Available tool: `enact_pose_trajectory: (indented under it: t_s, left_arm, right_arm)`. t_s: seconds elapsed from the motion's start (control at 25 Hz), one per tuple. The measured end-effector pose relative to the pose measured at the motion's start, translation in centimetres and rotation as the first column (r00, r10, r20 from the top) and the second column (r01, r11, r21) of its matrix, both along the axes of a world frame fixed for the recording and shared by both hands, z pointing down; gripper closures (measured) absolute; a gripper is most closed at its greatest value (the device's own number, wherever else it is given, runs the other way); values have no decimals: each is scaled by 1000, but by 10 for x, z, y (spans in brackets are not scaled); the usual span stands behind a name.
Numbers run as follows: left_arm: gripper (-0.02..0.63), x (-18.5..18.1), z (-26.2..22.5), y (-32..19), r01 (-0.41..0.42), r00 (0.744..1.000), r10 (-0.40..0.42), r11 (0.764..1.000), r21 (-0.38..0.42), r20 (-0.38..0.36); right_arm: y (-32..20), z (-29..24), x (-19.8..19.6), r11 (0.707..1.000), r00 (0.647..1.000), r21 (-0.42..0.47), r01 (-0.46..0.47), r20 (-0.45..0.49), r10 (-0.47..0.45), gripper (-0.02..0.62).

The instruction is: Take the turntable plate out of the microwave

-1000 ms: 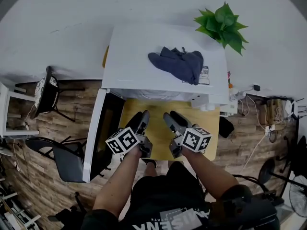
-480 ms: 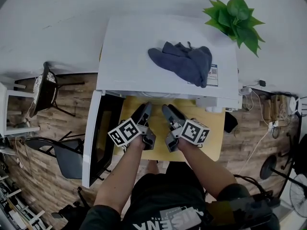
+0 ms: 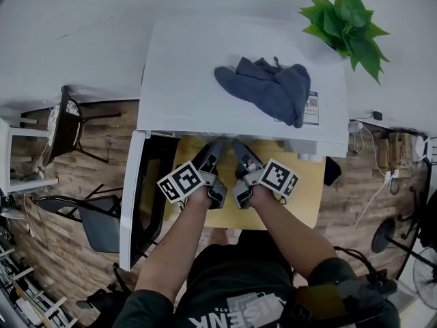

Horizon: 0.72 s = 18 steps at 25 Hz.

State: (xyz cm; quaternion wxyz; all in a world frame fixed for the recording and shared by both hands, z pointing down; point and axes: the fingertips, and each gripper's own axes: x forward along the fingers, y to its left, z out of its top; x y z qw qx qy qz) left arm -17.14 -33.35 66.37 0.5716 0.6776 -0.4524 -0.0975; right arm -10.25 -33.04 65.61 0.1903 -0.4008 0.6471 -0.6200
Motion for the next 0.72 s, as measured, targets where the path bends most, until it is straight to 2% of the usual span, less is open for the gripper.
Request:
enact_pose_trajectory:
  t_s: [0.36,0.44,0.72]
  left_arm:
    - [443,6,5,-6,-16,1000,16,1000,-18,0]
    - [448,8,6,-7,-18,1000,18,1000,-17,-8]
    - [454,8,7,-2,-9,999,8,1000,-20,-33]
  right_arm:
    - [-9,6,-4,997,998,-65,-39,46,42,479]
    - [-10,5,-5,997,997,-69,-36,66,41,534]
    - [-2,4,-9,997,988,-76,-26,147,37,548]
